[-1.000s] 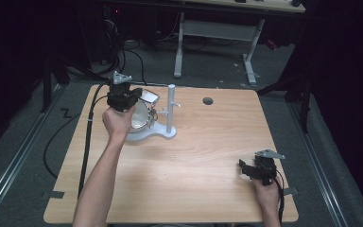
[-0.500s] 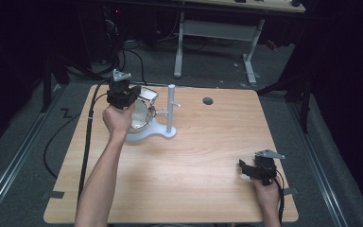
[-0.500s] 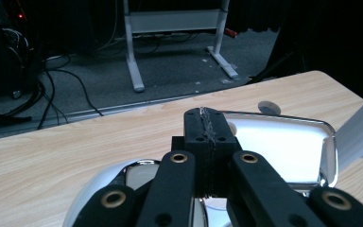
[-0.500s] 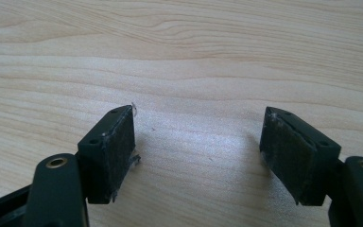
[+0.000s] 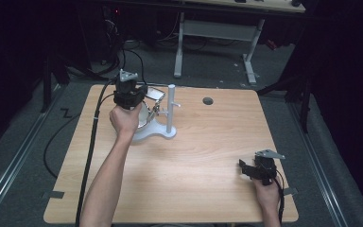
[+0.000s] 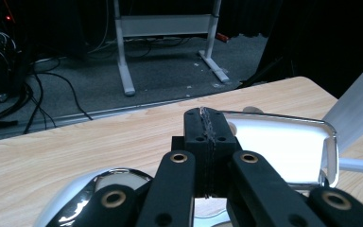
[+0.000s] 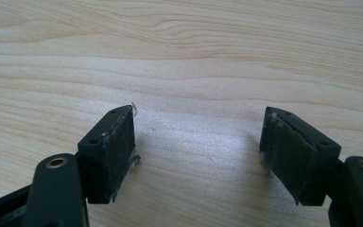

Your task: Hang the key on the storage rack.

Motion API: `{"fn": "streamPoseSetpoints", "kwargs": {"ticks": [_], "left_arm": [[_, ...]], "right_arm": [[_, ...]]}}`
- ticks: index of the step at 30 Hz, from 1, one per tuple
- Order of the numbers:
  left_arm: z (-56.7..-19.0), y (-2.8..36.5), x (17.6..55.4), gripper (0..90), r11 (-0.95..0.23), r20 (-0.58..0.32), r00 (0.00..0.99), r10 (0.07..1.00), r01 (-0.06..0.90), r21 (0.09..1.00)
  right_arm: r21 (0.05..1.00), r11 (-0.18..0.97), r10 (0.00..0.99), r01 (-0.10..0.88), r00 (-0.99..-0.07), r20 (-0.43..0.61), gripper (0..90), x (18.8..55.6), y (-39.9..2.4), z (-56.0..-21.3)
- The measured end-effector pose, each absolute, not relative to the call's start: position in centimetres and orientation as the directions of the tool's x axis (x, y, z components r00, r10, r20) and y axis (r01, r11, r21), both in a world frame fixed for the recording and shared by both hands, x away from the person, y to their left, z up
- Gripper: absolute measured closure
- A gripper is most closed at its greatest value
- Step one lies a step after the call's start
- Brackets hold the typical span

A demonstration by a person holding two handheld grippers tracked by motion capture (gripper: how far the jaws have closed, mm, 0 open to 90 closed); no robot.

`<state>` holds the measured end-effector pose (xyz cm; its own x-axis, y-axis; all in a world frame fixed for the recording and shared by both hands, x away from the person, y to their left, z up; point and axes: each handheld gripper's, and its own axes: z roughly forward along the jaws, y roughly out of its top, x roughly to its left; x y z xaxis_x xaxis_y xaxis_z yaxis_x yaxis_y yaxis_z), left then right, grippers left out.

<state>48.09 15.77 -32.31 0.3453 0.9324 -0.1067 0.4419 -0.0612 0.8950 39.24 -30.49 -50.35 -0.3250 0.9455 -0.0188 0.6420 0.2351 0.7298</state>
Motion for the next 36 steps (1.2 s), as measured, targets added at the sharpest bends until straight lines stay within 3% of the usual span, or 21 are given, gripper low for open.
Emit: {"fn": "streamPoseSetpoints", "kwargs": {"ticks": [36], "left_arm": [[-34.7, 14.6, 44.1, 89.6, -0.116, -0.074, 0.394, 0.916, 0.439, 0.891]], "right_arm": [[0.730, 0.235, 0.945, 0.642, -0.325, -0.018, 27.4, 39.2, -30.5, -50.4]]}}
